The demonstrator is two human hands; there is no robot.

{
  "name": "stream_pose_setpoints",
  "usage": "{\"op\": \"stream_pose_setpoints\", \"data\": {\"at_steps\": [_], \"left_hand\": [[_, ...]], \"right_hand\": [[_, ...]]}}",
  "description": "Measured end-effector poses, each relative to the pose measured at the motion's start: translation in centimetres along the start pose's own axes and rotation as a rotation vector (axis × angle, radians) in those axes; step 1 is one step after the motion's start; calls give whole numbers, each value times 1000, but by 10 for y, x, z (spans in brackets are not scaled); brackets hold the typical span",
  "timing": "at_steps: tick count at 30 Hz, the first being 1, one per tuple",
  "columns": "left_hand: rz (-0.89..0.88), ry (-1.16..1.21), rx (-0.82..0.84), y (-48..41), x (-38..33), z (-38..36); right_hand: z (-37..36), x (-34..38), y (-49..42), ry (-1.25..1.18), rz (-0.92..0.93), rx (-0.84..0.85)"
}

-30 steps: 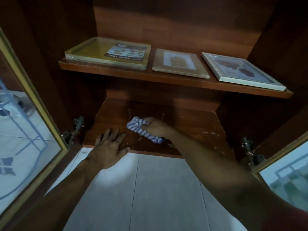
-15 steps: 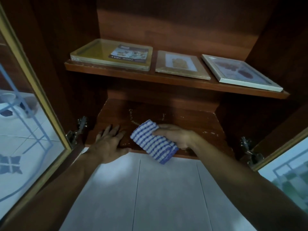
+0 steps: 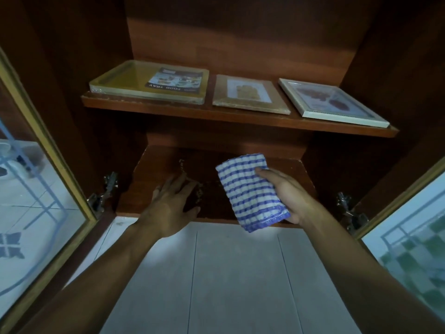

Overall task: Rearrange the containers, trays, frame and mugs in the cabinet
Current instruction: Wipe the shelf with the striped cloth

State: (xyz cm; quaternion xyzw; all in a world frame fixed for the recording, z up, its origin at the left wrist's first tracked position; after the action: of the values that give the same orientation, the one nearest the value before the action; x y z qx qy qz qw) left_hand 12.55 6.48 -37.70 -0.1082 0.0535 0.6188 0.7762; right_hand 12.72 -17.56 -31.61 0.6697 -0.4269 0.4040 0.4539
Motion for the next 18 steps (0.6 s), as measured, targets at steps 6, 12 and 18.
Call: {"op": "stream_pose_setpoints", "data": {"at_steps": [6,12,18], "left_hand": [[-42,54,-114,12,-18,2],[-38,79,-146,26,-46,8],[-54,63,-141,49,-67,11]], "right_hand": [[31,-9,29,-9,9,-79],[71,-40,52,41,-16,-205],[111,-65,61,68,-58,-380]]}}
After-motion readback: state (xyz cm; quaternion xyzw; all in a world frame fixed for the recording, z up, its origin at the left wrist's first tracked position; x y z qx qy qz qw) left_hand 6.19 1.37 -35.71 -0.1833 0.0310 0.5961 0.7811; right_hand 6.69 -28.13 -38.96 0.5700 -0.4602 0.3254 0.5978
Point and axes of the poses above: each hand's wrist, its own y-axis away from the middle knuckle, its own z-axis out of the back of the hand, x = y × z, the point moved 4 cm from there along -y, towards the middle knuckle, and after that the axes turned 4 degrees about -y, right-handed, at the moved point
